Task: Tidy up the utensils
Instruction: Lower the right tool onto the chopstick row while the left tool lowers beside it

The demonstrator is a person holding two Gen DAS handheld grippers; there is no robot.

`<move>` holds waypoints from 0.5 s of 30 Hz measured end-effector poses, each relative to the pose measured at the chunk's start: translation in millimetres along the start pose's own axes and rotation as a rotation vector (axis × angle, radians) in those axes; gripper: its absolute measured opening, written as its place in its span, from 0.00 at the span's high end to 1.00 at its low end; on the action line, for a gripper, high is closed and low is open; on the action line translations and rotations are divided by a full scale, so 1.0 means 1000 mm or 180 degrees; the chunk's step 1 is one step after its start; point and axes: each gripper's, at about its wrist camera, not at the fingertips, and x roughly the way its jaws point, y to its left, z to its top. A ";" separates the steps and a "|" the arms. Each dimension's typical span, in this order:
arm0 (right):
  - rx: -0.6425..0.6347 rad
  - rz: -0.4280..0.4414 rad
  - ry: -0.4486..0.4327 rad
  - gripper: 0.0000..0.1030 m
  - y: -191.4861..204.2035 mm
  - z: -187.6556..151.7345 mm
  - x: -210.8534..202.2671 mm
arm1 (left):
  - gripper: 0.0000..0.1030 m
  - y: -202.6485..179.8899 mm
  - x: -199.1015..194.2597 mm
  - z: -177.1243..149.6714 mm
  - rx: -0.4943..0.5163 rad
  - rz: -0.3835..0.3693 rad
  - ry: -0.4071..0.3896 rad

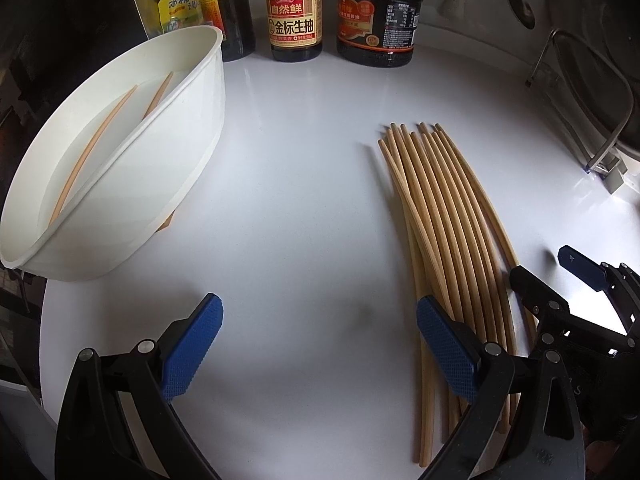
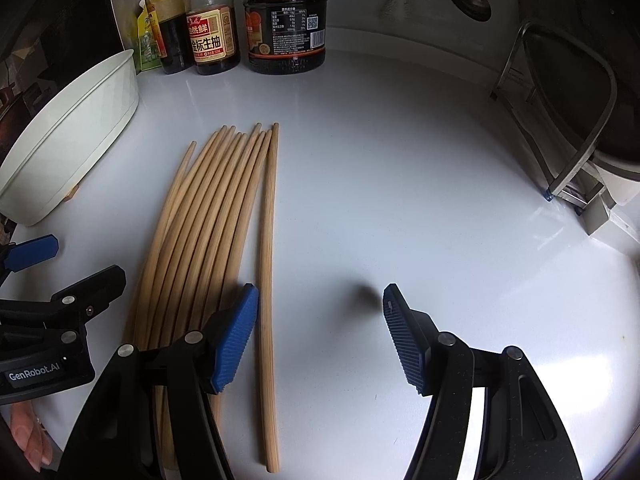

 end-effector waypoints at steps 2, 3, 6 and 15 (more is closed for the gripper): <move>0.0012 -0.0009 -0.0001 0.40 -0.005 0.000 0.000 | 0.07 -0.002 0.001 0.000 0.0005 -0.0016 0.0014; 0.0020 -0.0010 0.0000 0.40 -0.007 -0.001 -0.001 | 0.07 -0.003 0.002 0.000 0.0002 -0.0029 0.0023; 0.0042 -0.0005 -0.0002 0.40 -0.012 -0.002 -0.001 | 0.07 -0.007 0.004 0.000 0.0044 -0.0026 0.0036; 0.0063 0.0032 -0.0018 0.40 -0.014 -0.003 -0.002 | 0.07 -0.012 0.011 -0.006 0.0127 0.0025 0.0063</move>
